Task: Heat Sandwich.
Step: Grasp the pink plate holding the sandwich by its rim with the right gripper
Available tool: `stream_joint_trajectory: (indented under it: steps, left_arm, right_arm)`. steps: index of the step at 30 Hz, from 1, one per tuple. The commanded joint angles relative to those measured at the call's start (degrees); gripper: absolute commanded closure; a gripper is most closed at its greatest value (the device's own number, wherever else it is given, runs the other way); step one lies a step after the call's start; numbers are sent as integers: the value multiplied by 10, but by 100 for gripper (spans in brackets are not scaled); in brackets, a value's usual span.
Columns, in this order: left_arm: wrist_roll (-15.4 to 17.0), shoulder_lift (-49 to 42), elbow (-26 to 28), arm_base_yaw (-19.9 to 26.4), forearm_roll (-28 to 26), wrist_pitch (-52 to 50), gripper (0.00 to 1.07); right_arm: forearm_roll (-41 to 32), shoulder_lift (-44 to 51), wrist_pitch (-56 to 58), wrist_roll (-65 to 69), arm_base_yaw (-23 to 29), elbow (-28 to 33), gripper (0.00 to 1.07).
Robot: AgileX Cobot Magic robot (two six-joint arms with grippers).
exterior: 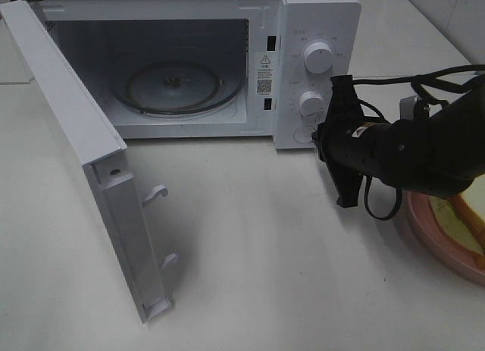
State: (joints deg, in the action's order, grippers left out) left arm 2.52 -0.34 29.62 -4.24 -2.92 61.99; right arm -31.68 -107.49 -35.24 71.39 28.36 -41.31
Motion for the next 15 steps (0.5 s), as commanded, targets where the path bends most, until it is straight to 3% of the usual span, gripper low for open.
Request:
stream_joint_trajectory:
  steps: [1,15]
  left_arm:
    - [-2,-10,-1,-1,-1,-9,10]
    - [-2,-10,-1,-1,-1,-9,10]
  right_arm:
    - [40,36,42,-38,-2,5,106]
    - [81,124,217,-329,-35,5,104]
